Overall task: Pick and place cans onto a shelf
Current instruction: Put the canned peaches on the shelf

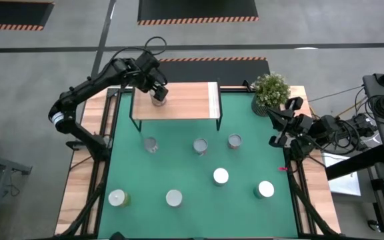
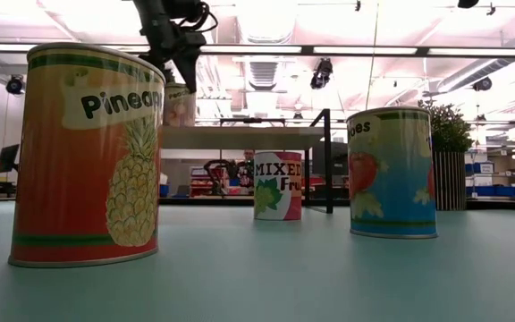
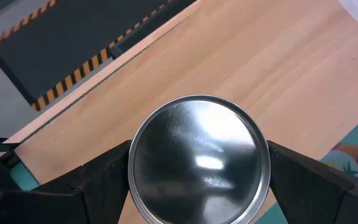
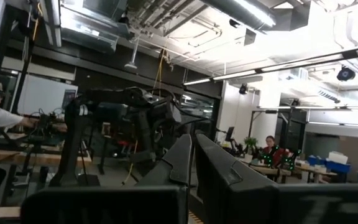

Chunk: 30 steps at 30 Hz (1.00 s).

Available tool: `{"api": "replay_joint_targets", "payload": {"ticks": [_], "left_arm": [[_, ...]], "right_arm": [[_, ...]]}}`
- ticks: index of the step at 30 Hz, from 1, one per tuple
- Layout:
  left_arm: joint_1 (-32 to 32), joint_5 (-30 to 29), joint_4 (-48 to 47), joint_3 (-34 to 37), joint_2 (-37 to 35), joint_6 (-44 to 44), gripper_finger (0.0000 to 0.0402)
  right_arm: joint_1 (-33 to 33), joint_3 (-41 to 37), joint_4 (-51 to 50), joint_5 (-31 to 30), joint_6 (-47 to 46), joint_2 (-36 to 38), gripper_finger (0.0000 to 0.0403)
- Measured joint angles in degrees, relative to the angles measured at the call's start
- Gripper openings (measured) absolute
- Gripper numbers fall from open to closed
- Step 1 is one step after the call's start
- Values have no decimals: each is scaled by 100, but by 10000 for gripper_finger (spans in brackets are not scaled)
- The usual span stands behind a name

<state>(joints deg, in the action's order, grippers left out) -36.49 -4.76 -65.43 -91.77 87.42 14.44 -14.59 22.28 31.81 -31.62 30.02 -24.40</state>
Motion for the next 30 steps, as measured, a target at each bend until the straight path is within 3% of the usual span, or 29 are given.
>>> {"api": "replay_joint_targets", "payload": {"ticks": [30], "left_arm": [[0,20,-62,-4,-7,104,399]], "right_arm": [[0,0,-26,-2,37,-1,13]]}}
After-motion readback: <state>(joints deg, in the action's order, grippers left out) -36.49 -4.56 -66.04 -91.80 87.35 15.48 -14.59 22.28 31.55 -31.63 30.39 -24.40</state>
